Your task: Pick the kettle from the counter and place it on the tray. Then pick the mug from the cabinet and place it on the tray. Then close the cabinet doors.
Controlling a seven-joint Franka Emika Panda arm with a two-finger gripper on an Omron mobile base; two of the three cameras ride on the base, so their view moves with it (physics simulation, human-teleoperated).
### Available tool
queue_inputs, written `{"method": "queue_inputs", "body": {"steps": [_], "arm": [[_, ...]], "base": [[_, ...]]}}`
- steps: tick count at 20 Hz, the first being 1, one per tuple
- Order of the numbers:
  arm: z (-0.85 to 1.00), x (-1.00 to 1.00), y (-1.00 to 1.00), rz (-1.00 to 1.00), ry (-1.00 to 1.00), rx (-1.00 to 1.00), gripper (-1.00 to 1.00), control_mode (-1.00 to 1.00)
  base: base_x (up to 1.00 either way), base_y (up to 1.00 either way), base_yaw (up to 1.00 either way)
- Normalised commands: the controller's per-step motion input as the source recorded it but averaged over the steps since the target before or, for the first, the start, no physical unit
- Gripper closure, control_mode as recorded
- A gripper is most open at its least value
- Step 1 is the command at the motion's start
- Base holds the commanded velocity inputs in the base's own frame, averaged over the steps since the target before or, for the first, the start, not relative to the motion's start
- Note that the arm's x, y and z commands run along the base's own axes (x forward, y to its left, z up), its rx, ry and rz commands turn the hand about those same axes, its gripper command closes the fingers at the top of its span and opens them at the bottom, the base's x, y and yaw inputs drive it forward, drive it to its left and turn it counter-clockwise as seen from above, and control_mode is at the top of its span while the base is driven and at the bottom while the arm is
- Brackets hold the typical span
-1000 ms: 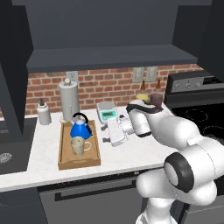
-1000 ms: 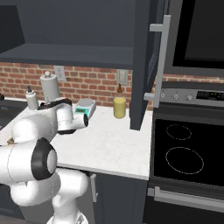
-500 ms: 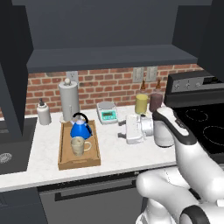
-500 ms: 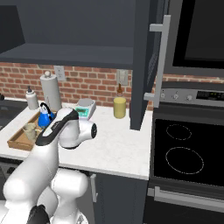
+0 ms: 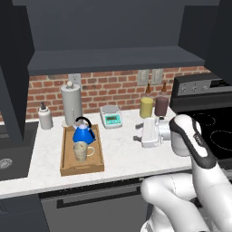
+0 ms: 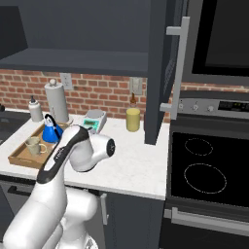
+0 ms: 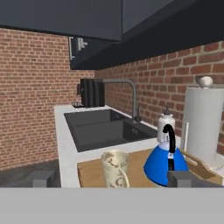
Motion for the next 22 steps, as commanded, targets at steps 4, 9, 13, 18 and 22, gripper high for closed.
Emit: {"method": "queue_inputs", "body": {"steps": [4,9,13,18,22], "arm": [[0.03,-0.27,-0.71,-0.13,0.00,0.00,-1.00,-1.00],[-0.13,-0.23,-0.59,-0.07,0.04,-0.01,-1.00,-1.00],[-0.16,-0.16,-0.34,0.00,0.10,-0.06,-1.00,-1.00],[0.02,-0.31,-0.68,-0.01,0.04,-0.01,-1.00,-1.00],[0.22,-0.29,-0.85,-0.01,-0.06,0.00,-1.00,-1.00]], "base": [[0.00,0.00,0.00],[0.00,0.00,0.00],[0.00,0.00,0.00],[0.00,0.00,0.00],[0.00,0.00,0.00]]}}
